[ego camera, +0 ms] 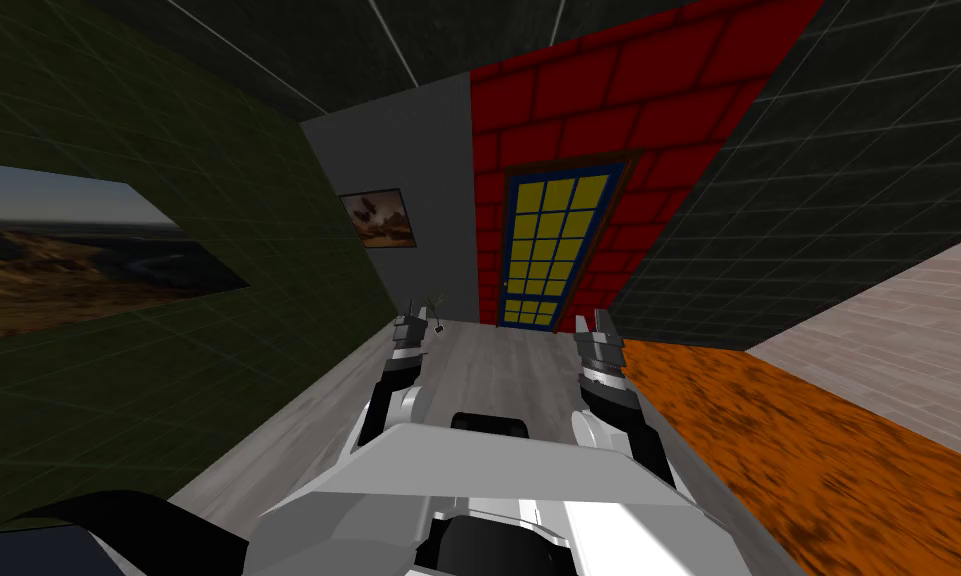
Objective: Pull the door open
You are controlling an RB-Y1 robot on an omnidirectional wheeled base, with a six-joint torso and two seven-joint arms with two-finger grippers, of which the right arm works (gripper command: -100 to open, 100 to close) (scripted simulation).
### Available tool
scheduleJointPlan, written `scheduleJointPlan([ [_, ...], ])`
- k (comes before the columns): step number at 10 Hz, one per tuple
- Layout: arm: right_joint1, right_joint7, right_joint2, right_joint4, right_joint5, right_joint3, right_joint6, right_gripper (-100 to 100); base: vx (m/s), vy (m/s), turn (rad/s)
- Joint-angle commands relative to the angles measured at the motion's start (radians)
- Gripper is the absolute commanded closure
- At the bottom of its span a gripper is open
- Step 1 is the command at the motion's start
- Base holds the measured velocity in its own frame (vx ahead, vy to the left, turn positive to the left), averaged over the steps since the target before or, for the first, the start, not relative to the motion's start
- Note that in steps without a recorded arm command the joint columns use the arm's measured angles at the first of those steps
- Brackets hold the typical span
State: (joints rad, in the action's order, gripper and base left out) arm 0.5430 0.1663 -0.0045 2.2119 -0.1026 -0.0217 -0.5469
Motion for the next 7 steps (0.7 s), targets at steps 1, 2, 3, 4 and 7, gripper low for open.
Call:
scheduleJointPlan([
  [1,-0.011,-0.029,-0.01,-0.031,-0.017,0.0,-0.008,-100,0.056,0.068,0.053],
  [2,-0.017,-0.046,-0.016,-0.049,-0.026,-0.001,-0.013,-100,0.118,-0.011,0.112],
  [3,-0.023,-0.062,-0.021,-0.066,-0.035,-0.001,-0.017,-100,0.124,-0.031,0.087],
  [4,-0.031,-0.083,-0.026,-0.088,-0.047,-0.001,-0.023,-100,0.112,-0.04,0.073],
  [7,-0.053,-0.143,-0.041,-0.153,-0.082,-0.002,-0.04,-100,0.128,-0.019,0.081],
])
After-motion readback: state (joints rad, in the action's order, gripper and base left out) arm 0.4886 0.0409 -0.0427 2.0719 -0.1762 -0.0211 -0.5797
